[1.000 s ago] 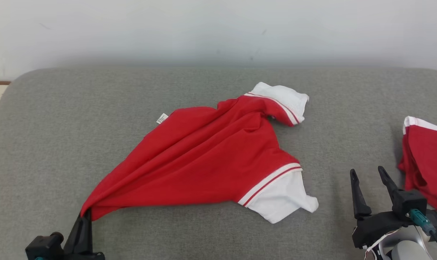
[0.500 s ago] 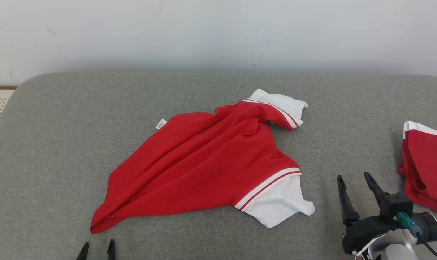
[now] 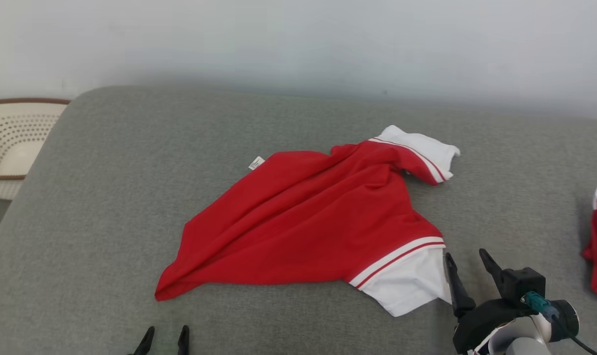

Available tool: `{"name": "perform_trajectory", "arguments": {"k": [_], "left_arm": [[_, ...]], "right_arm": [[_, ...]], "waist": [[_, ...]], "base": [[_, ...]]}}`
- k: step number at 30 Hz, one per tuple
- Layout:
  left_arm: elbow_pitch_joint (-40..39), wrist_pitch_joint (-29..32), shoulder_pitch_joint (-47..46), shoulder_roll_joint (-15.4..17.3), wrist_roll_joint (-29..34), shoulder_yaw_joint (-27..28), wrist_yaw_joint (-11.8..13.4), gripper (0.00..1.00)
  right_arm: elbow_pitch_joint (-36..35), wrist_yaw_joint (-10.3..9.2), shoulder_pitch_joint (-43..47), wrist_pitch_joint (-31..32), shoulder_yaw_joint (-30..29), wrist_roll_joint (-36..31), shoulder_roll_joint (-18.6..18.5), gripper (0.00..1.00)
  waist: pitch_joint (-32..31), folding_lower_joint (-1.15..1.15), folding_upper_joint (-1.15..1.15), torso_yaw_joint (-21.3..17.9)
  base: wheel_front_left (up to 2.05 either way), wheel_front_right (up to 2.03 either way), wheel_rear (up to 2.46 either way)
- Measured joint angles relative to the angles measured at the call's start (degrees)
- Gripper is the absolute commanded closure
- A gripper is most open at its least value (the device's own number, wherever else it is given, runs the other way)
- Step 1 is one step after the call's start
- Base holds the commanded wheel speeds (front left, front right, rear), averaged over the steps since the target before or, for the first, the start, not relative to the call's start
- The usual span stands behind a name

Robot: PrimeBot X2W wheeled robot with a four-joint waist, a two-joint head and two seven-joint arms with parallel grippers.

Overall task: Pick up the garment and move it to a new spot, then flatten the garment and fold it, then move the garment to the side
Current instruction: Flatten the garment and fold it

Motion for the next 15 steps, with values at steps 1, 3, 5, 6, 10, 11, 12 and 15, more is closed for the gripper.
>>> {"name": "perform_trajectory", "arguments": {"k": [1, 3, 5, 6, 10, 11, 12, 15], "left_arm": [[-0.36, 0.00, -0.07, -0.01, -0.10, -0.40, 0.13, 0.00], [-0.97, 0.00, -0.04, -0.01, -0.38, -0.78, 0.27, 0.00], [-1.41, 0.00, -0.04, 0.00, -0.56, -1.03, 0.65, 0.00], [-1.51, 0.00, -0.02, -0.01, -0.70, -1.12, 0.66, 0.00], [-1.98, 0.00, 0.01, -0.01, -0.78, -1.22, 0.71, 0.00], [-2.05, 0.00, 0.00, 0.00, -0.78, -1.23, 0.71, 0.00], [-2.09, 0.00, -0.01, -0.01, -0.79, -1.24, 0.70, 0.00], [-2.22, 0.00, -0.09, -0.01, -0.98, -1.43, 0.70, 0.00]], "right_arm": [[0.15, 0.00, -0.13, 0.00, 0.16, 0.37, 0.14, 0.00], [0.97, 0.00, -0.07, 0.01, 0.44, 1.22, 0.43, 0.00], [2.20, 0.00, -0.07, 0.00, 0.94, 1.76, 0.43, 0.00], [2.93, 0.00, -0.06, 0.00, 1.02, 1.99, 0.48, 0.00], [6.60, 0.00, -0.44, -0.11, 1.02, 2.59, 0.94, 0.00], [7.37, 0.00, -0.86, -0.14, 1.11, 2.65, 0.93, 0.00], [8.08, 0.00, -1.29, -0.15, 1.20, 3.08, 0.98, 0.00], [9.32, 0.00, -2.08, -0.34, 1.56, 3.60, 0.94, 0.27]], "waist": [[0.20, 0.00, 0.00, 0.51], [0.67, 0.00, 0.00, 1.47], [1.17, 0.00, 0.00, 2.27], [1.41, 0.00, 0.00, 2.60], [2.35, 0.00, 0.00, 3.56], [2.45, 0.00, 0.00, 3.63], [2.54, 0.00, 0.00, 3.68], [2.76, 0.00, 0.00, 3.71]], "base": [[0.00, 0.00, 0.00], [0.00, 0.00, 0.00], [0.00, 0.00, 0.00], [0.00, 0.00, 0.00], [0.00, 0.00, 0.00], [0.00, 0.00, 0.00], [0.00, 0.00, 0.00], [0.00, 0.00, 0.00]]}}
